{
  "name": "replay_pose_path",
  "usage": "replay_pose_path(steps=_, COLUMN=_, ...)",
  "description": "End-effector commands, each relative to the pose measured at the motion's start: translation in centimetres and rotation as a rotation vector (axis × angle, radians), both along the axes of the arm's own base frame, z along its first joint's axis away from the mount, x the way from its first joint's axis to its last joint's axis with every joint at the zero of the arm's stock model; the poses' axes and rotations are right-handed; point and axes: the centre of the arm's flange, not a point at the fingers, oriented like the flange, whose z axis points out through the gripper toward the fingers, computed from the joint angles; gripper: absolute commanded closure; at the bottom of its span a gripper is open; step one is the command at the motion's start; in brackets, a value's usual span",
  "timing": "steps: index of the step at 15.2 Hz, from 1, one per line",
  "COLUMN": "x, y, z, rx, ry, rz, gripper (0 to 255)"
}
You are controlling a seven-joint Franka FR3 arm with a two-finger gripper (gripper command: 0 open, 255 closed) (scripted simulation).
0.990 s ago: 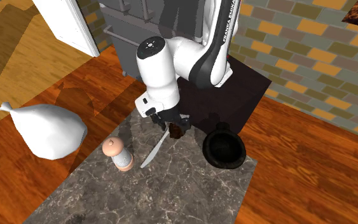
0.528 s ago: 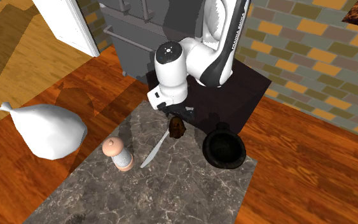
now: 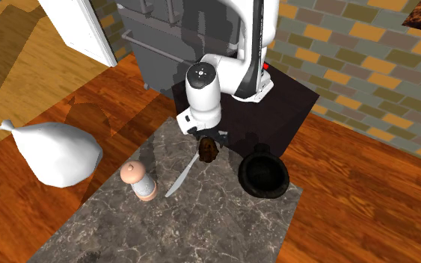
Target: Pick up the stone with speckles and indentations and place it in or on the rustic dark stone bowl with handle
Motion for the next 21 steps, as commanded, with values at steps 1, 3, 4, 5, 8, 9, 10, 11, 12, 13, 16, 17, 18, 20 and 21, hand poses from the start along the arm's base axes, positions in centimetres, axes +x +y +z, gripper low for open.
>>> replay_pose_path(steps=1, x=-0.1, y=0.0, z=-0.4, rx=-0.001, ry=-0.003, rz=0.005, gripper=0)
replay_pose_path(steps=3, x=-0.1, y=0.0, z=-0.4, rx=-0.001, ry=-0.003, rz=0.005, gripper=0)
replay_pose_path(steps=4, x=-0.1, y=0.0, z=-0.4, rx=-0.001, ry=-0.003, rz=0.005, gripper=0)
replay_pose_path(steps=5, x=-0.1, y=0.0, z=-0.4, rx=-0.001, ry=-0.003, rz=0.005, gripper=0)
replay_pose_path(steps=8, x=-0.1, y=0.0, z=-0.4, rx=-0.001, ry=-0.003, rz=0.005, gripper=255)
replay_pose_path(steps=9, x=-0.1, y=0.0, z=-0.4, rx=-0.001, ry=-0.003, rz=0.005, gripper=255)
replay_pose_path(steps=10, x=-0.1, y=0.0, z=-0.4, rx=-0.001, ry=-0.003, rz=0.005, gripper=255)
replay_pose_path(steps=11, x=-0.1, y=0.0, z=-0.4, rx=-0.001, ry=-0.003, rz=0.005, gripper=255)
replay_pose_path(steps=12, x=-0.1, y=0.0, z=-0.4, rx=-0.001, ry=-0.003, rz=0.005, gripper=255)
replay_pose_path(steps=13, x=-0.1, y=0.0, z=-0.5, rx=-0.001, ry=-0.003, rz=0.005, gripper=255)
replay_pose_path(steps=16, x=-0.1, y=-0.1, z=-0.4, rx=-0.001, ry=-0.003, rz=0.005, gripper=255)
replay_pose_path(steps=17, x=-0.1, y=0.0, z=-0.4, rx=-0.001, ry=-0.003, rz=0.005, gripper=255)
replay_pose_path(steps=18, x=-0.1, y=0.0, z=0.1, rx=-0.001, ry=-0.003, rz=0.005, gripper=255)
replay_pose_path(steps=20, x=-0.1, y=0.0, z=1.2, rx=-0.001, ry=-0.003, rz=0.005, gripper=255)
replay_pose_path(steps=21, x=-0.1, y=0.0, z=1.7, rx=-0.001, ry=-0.003, rz=0.005, gripper=255)
